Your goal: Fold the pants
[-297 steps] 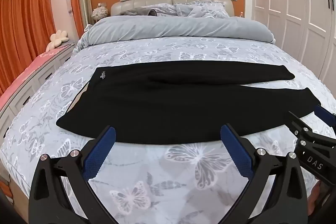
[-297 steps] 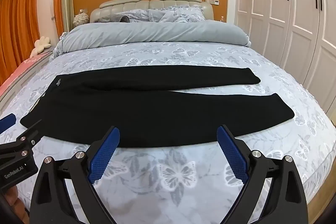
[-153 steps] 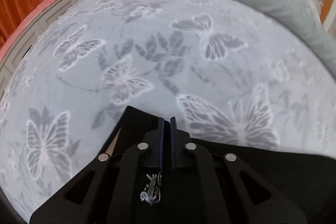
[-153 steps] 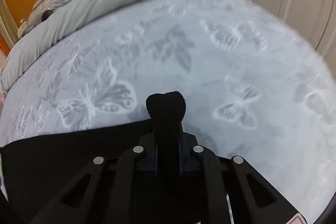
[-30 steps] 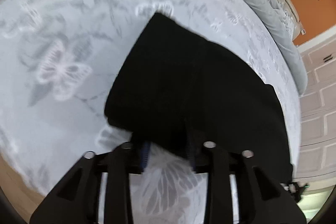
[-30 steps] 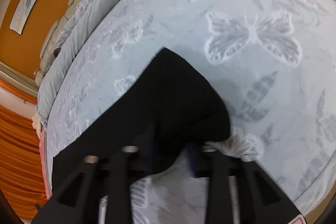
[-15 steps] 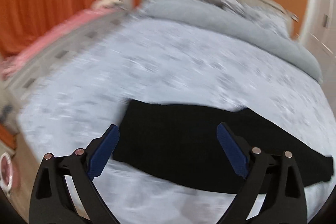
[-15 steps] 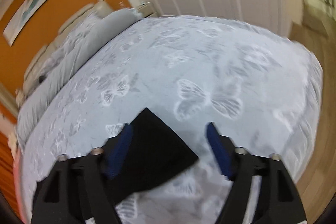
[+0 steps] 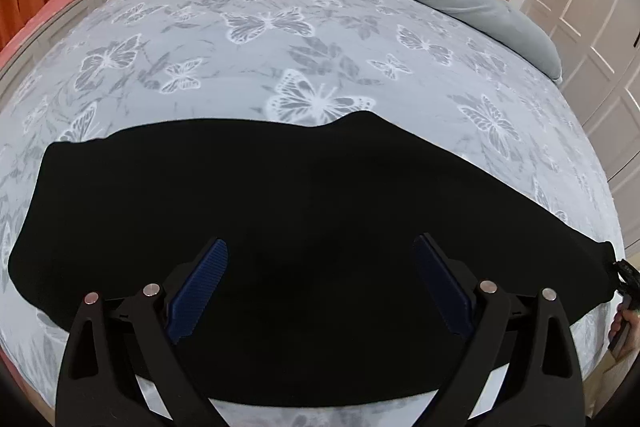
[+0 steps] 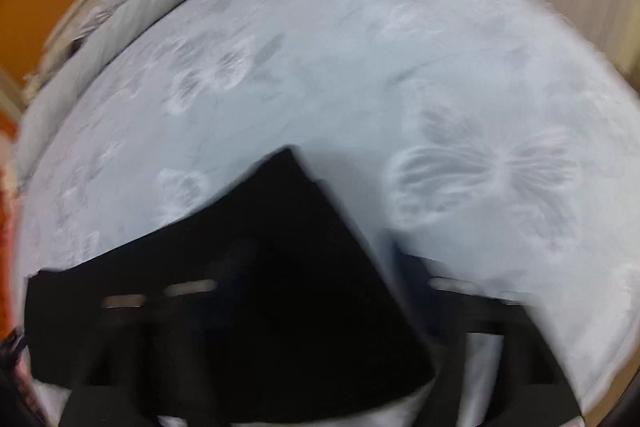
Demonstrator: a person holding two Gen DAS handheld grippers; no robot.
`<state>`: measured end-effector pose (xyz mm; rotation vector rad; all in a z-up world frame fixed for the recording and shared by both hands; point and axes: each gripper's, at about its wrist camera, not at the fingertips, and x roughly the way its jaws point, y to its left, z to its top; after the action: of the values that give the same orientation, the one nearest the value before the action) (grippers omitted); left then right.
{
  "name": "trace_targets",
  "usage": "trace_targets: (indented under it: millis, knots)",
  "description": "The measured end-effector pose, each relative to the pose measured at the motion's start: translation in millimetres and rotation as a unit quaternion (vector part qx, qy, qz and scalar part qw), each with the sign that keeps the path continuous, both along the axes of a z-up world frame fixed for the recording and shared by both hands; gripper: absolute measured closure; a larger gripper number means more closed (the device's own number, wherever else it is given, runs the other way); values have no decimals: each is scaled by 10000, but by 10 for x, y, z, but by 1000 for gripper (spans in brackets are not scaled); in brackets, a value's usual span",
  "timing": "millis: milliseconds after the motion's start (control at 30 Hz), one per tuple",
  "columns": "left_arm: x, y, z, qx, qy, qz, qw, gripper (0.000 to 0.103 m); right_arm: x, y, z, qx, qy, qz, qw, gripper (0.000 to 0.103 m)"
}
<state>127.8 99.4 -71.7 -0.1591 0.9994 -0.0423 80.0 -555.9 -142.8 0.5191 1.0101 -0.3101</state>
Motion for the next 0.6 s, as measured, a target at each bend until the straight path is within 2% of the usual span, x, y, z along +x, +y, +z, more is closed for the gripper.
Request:
trace_targets:
  millis: [67, 100, 133, 200, 233, 267, 300, 333, 367, 433, 500, 533, 600]
  knots:
    - [36, -30, -6, 29, -100, -8, 9999, 11, 15, 7, 295, -34, -442, 125, 9989, 90]
    - [47, -33, -2, 34, -151, 3, 9999, 11, -37, 2, 585, -150, -966, 172, 9951, 90]
    - [47, -34, 1, 42, -189, 6, 9998, 11, -55, -6, 751, -276, -1230, 190, 9918, 91]
    - [59, -57, 5, 132, -268, 3, 9996, 11, 22, -56, 880, -697, -1397, 206, 9875, 93]
    - [80, -91, -14, 238, -295, -6, 9993, 11, 76, -126, 794, -895, -1282, 19, 9877, 94]
    - [96, -127, -31, 333, -314, -31, 9989, 11, 157, -265, 551, -1068, -883, -395, 9896, 92]
    - [105, -137, -40, 400, -319, -42, 9987, 11, 186, -354, 367, -1023, -602, -627, 9909, 79]
    - [119, -167, -61, 482, -320, -58, 9983, 11, 195, -456, 138, -840, -220, -850, 9926, 76]
    - [123, -188, -72, 525, -326, -73, 9981, 11, 148, -528, -42, -630, 74, -954, 9934, 78]
    - [118, -209, -75, 520, -360, -87, 9980, 11, -79, -473, 24, -642, -148, -905, 9937, 77]
    - [107, -220, -58, 468, -390, -113, 9981, 11, -290, -312, 239, -625, -394, -777, 9942, 38]
    - [101, -225, -51, 453, -411, -122, 9981, 11, -395, -222, 339, -539, -591, -713, 9942, 33]
    - [81, -243, -27, 424, -452, -162, 9979, 11, -580, 88, 505, -131, -905, -312, 9953, 30]
